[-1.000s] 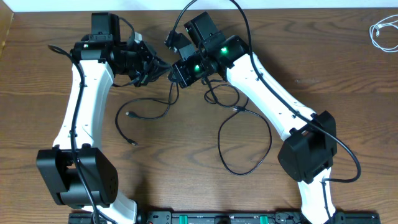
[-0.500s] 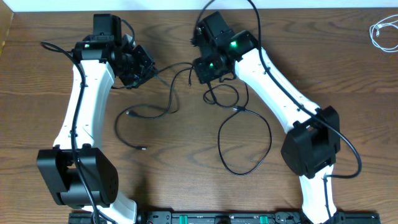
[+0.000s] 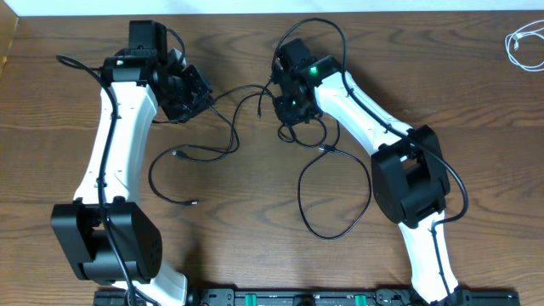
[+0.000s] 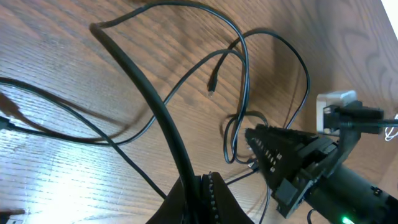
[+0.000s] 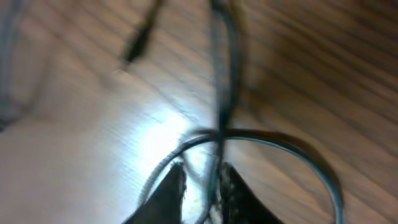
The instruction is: Untangle cables
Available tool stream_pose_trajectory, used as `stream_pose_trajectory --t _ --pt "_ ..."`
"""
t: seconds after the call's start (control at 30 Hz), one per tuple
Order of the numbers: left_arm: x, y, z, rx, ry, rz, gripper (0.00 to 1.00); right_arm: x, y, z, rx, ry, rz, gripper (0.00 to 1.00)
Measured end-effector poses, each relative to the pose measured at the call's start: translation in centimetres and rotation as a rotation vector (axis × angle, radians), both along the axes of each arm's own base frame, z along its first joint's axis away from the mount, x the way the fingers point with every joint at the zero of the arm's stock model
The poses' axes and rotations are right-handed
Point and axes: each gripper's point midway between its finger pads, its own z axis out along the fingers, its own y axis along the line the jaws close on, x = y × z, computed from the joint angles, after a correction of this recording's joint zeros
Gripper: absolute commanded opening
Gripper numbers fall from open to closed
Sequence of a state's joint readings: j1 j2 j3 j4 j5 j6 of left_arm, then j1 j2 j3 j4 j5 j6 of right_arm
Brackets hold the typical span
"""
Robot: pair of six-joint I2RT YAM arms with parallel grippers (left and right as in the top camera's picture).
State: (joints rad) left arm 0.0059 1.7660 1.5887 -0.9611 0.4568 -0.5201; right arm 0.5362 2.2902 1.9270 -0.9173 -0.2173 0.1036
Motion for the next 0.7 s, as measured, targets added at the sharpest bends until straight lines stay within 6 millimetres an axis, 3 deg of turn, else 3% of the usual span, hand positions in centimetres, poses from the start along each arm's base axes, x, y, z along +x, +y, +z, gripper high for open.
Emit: stream_pose_trajectory --t 0.03,0.1,0.27,0.43,0.53,0.7 --pt "0.0 -0.1 0.0 0.0 0.0 -0.002 0.09 -0.2 0.3 0.2 0.016 0.005 0.012 0.28" --pt "-0.1 -0.3 0.0 0.0 0.001 -0.007 0.22 -0.4 0.7 0.7 0.041 0.008 0.031 0.31" --pt "-0.2 -1.4 -0.1 0.011 0.001 -0.033 0.73 -0.3 0.9 3.7 0.102 -0.03 0.063 0.46" --pt "0.3 -3.4 0.2 0.011 -0.041 -0.076 0.81 -0.6 1.1 7.1 0.157 -0.078 0.102 0.5" --pt "0.8 -3.7 0.5 0.008 -0.069 -0.081 0.85 -0.9 1.2 7.4 0.165 -0.071 0.113 0.5" --pt "1.3 -2.6 0.6 0.007 -0.077 -0.051 0.88 -1.4 1.6 7.5 0.18 -0.063 0.136 0.54"
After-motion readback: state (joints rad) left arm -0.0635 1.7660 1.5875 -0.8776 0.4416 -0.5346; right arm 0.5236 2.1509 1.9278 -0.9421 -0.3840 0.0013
